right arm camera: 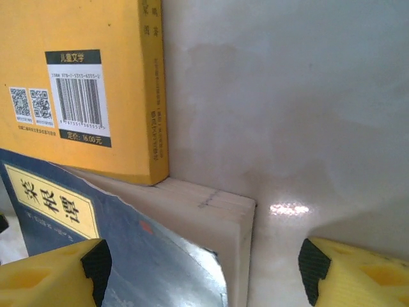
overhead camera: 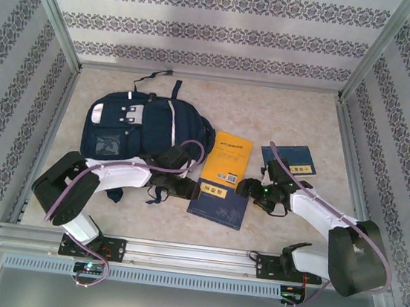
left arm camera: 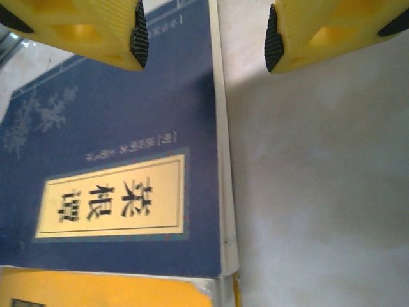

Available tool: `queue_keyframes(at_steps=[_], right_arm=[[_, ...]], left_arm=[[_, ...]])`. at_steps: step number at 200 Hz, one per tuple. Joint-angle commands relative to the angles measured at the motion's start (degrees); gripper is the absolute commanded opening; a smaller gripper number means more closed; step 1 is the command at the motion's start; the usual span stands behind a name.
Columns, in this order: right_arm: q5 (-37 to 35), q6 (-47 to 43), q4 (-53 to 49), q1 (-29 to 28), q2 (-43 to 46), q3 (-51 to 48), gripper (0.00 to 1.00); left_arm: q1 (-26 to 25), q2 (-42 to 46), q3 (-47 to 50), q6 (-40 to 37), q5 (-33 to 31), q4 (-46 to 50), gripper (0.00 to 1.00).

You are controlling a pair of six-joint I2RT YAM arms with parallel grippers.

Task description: Pack books, pencil case, and school supplies into a backpack

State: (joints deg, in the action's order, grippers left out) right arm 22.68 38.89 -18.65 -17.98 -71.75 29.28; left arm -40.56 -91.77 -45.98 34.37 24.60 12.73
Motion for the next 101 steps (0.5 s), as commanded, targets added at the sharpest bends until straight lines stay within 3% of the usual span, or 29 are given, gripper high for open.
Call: queue_keyframes(at_steps=[1, 101], right_arm=[[6.4, 1.2, 2.6, -0.7, -0.3, -1.9, 0.75], [10.5, 3.4, 3.9, -3.7, 0.3, -1.0, 0.52]], left_arm=[[-0.5, -2.2, -1.3, 1.1, 0.7, -4.2, 0.51], [-1.9, -7.2, -2.5, 1.2, 2.0, -5.9, 0.41]])
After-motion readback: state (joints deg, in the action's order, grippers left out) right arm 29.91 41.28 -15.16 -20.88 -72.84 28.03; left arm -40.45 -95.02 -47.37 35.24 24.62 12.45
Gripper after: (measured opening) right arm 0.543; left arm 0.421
